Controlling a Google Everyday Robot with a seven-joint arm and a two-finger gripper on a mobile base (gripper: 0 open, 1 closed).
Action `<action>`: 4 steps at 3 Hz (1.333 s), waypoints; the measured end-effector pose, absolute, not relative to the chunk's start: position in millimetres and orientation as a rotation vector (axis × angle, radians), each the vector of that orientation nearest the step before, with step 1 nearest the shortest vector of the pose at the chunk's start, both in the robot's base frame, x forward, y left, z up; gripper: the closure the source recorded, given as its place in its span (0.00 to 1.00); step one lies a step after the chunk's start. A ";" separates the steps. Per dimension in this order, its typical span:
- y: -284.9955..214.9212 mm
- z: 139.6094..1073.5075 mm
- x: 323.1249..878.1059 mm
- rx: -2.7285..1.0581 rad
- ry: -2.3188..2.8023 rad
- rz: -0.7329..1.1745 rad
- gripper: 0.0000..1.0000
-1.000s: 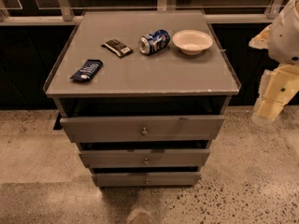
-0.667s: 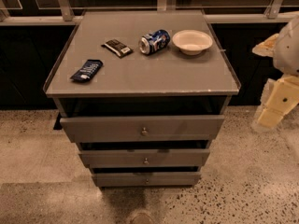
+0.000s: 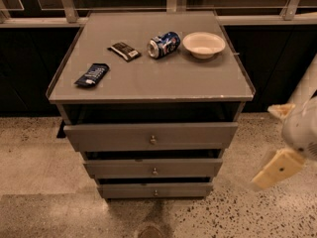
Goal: Open middle drawer
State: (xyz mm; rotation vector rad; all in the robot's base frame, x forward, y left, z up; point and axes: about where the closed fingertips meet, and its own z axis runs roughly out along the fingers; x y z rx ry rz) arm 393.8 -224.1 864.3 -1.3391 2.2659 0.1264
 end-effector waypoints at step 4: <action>-211.2 699.2 379.2 -1.099 2.376 0.165 0.00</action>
Offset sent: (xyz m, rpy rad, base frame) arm -0.0046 0.0139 -0.0742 0.0464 0.0562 -0.0609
